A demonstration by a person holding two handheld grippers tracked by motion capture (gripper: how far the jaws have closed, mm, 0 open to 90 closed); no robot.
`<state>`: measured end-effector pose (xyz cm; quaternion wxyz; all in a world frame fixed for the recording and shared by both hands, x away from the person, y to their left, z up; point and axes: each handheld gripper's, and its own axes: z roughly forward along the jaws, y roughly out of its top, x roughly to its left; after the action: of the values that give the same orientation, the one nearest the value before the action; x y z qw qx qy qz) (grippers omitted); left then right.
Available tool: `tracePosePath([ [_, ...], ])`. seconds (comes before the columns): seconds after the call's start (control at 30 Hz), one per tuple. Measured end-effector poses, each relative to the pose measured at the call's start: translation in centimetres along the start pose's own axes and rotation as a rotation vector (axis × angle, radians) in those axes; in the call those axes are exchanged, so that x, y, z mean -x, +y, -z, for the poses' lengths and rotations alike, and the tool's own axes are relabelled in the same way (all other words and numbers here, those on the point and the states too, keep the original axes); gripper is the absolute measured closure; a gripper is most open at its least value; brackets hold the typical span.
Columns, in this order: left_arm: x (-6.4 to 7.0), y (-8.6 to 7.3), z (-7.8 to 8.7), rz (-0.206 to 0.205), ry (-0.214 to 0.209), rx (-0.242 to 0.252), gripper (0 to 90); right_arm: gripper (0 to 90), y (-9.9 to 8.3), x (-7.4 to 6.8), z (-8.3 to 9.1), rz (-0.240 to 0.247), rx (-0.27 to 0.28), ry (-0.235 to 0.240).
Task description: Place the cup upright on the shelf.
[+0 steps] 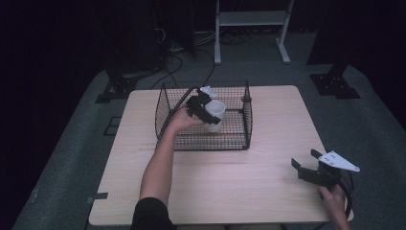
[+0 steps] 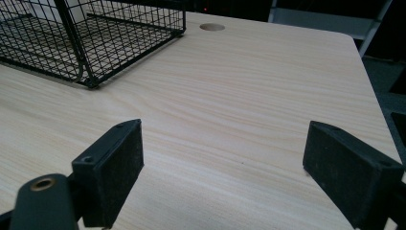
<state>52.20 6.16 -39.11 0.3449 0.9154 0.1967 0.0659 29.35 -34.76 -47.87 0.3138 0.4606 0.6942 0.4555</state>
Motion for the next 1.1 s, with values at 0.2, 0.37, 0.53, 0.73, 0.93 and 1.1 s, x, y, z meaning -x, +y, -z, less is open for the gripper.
tracePosePath([
  [0.2,-0.3,-0.4,-0.7,0.005,-0.004,-0.045,21.0,13.1,0.0,0.0,0.0,-0.002,0.0,-0.001],
  [0.37,-0.3,-0.5,-1.0,0.007,-0.014,-0.054,21.0,13.0,0.0,0.0,0.0,-0.003,0.002,-0.001],
  [0.53,-0.3,-0.5,-1.3,0.012,-0.022,-0.058,21.1,13.1,0.0,0.0,0.0,-0.003,0.001,0.0],
  [0.73,-0.5,-0.7,-1.5,0.018,-0.023,-0.059,21.1,13.0,0.0,0.0,0.0,-0.004,0.001,0.0],
  [0.93,-0.5,-0.8,-1.4,0.019,-0.021,-0.06,20.7,13.1,0.0,0.0,0.0,-0.005,0.001,0.0],
  [1.1,-0.2,-0.9,-1.0,0.009,-0.005,-0.054,18.6,13.0,0.0,0.0,0.0,-0.004,0.002,0.0],
])
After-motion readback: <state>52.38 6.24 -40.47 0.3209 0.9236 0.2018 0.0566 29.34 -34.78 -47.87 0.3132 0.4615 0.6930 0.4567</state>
